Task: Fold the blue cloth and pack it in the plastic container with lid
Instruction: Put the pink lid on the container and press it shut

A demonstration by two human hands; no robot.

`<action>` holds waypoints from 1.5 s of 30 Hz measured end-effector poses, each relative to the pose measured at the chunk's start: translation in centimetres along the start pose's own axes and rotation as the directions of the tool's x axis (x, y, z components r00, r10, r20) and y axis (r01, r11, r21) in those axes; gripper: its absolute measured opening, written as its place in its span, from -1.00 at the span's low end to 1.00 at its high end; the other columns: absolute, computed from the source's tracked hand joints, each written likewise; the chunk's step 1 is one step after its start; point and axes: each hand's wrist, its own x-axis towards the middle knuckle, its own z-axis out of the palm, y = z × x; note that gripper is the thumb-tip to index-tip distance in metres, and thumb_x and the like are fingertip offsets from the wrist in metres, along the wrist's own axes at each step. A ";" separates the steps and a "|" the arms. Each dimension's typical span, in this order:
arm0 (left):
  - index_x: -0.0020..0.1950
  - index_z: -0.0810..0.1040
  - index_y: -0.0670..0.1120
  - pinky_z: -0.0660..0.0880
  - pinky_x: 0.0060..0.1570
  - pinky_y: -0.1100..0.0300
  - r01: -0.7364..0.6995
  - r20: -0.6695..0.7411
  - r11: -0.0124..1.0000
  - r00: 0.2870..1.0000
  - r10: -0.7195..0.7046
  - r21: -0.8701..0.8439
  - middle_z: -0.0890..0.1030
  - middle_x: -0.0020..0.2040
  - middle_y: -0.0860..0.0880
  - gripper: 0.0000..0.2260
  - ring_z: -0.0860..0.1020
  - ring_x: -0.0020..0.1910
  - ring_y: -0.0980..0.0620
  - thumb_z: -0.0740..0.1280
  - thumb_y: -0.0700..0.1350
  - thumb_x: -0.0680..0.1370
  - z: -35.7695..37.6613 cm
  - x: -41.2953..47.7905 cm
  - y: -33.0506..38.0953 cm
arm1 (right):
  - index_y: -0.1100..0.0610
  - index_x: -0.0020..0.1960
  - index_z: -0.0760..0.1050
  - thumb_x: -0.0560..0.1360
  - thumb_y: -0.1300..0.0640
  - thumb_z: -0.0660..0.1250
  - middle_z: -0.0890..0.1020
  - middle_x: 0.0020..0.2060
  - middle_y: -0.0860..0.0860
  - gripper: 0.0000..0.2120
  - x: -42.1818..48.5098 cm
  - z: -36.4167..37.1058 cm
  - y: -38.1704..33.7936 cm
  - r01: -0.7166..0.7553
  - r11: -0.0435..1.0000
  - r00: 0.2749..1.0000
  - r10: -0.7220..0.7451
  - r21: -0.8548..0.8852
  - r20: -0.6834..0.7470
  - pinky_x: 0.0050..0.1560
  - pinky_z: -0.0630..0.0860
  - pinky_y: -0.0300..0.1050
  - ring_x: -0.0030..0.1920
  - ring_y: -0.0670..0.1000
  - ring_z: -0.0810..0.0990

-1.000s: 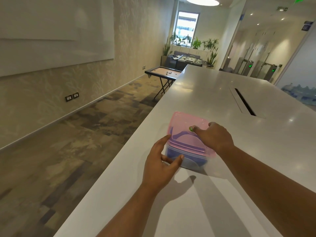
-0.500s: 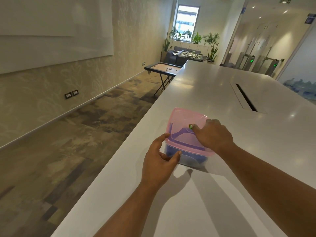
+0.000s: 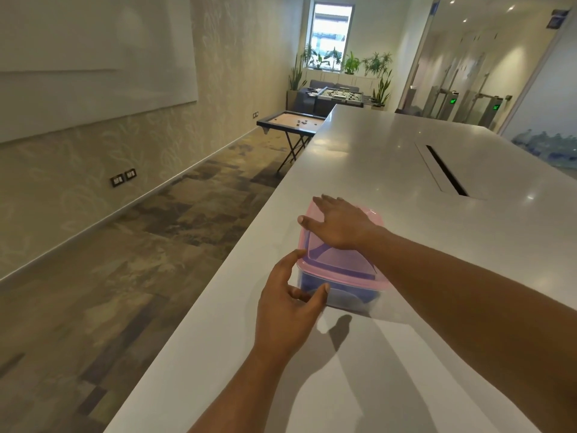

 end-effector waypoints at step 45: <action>0.21 0.34 0.46 0.66 -0.14 0.24 0.119 0.023 0.993 0.993 -0.120 0.021 0.62 0.18 0.19 -0.42 0.66 -0.09 0.21 0.53 0.11 0.33 0.8 0.0 -0.8 | 0.15 -0.13 0.54 0.46 0.13 0.28 0.61 -0.12 0.16 -0.89 10.6 -0.8 -0.6 -0.217 0.964 0.869 0.119 0.155 0.481 -0.24 0.53 -0.13 -0.22 0.10 0.60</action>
